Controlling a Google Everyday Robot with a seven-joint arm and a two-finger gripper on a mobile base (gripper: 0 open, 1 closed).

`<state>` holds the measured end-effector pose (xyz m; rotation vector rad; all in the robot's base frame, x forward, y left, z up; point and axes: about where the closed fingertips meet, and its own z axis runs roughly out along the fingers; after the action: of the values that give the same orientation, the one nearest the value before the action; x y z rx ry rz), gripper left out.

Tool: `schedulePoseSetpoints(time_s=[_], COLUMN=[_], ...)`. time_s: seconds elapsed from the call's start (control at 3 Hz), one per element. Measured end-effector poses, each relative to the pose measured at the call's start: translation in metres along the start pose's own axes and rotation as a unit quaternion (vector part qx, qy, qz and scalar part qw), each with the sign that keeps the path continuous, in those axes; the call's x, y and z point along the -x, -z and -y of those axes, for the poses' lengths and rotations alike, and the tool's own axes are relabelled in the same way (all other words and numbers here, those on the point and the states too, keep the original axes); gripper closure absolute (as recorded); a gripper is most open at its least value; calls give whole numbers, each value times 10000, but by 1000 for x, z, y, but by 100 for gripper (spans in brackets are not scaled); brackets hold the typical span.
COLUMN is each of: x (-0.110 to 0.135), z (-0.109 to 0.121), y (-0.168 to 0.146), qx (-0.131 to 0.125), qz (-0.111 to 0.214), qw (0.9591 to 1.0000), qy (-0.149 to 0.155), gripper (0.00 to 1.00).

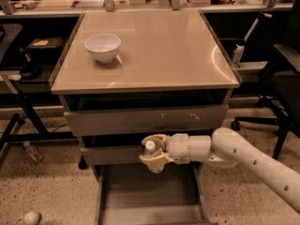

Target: Pick blue plastic bottle from bottom drawer and place on counter

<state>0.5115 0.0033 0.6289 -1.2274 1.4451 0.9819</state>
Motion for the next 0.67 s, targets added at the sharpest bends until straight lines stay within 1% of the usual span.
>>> schedulePoseSetpoints(time_s=[0.33, 0.67], x=[27, 81], z=[-1, -3], y=[11, 39], qx=[-23, -20], qz=[-78, -381], qw=[9999, 9981], qy=[115, 477], gripper=[100, 100])
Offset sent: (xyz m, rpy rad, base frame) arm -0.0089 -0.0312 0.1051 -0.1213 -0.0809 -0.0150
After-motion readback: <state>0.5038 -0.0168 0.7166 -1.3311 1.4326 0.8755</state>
